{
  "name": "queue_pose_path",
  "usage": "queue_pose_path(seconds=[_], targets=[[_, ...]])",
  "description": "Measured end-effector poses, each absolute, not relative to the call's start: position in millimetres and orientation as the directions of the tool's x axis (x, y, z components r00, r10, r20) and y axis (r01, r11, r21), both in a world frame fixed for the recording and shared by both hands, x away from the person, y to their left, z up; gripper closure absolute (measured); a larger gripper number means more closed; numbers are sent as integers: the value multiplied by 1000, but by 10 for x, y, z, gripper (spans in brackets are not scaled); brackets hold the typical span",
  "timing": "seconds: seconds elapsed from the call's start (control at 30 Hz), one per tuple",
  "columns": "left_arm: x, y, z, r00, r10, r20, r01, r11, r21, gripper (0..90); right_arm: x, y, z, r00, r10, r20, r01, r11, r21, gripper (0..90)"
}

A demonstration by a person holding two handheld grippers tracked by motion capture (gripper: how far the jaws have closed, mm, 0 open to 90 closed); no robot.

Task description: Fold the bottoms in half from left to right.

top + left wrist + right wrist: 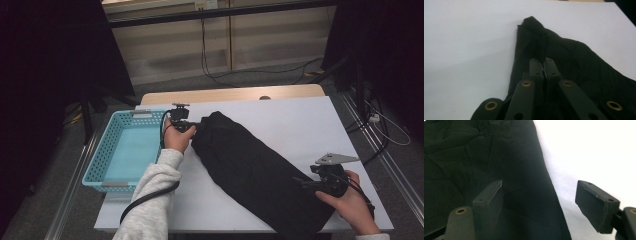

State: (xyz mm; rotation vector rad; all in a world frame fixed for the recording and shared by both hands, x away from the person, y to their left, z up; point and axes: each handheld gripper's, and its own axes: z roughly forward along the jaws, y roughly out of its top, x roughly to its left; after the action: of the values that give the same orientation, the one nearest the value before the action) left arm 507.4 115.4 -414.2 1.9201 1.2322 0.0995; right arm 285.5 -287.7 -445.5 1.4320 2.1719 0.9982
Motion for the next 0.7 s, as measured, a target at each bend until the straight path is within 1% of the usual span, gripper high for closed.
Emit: queue_pose_path(seconds=[0.07,0.1,0.13,0.43,0.53,0.7], targets=[[5056,1142,-4138,527,776,-346,713,-183,677,875,2855,-2872,-4454,-427,900,86,651,240,720,225],[5035,1124,-4140,534,768,-354,711,-180,680,875,2855,-2872,-4454,-427,900,86,651,240,720,225],[4995,1094,-4153,544,748,-381,717,-178,675,876,2853,-2864,-4451,-427,900,87,651,240,720,225],[4843,1008,-4169,594,707,-385,699,-215,682,876,2855,-2836,-4455,-434,897,86,650,246,719,219],[4771,972,-4183,622,685,-379,677,-228,700,877,2854,-2834,-4447,-433,897,84,648,246,721,217],[4695,929,-4198,644,657,-391,670,-238,703,877,2855,-2829,-4452,-434,897,84,649,247,720,216]])
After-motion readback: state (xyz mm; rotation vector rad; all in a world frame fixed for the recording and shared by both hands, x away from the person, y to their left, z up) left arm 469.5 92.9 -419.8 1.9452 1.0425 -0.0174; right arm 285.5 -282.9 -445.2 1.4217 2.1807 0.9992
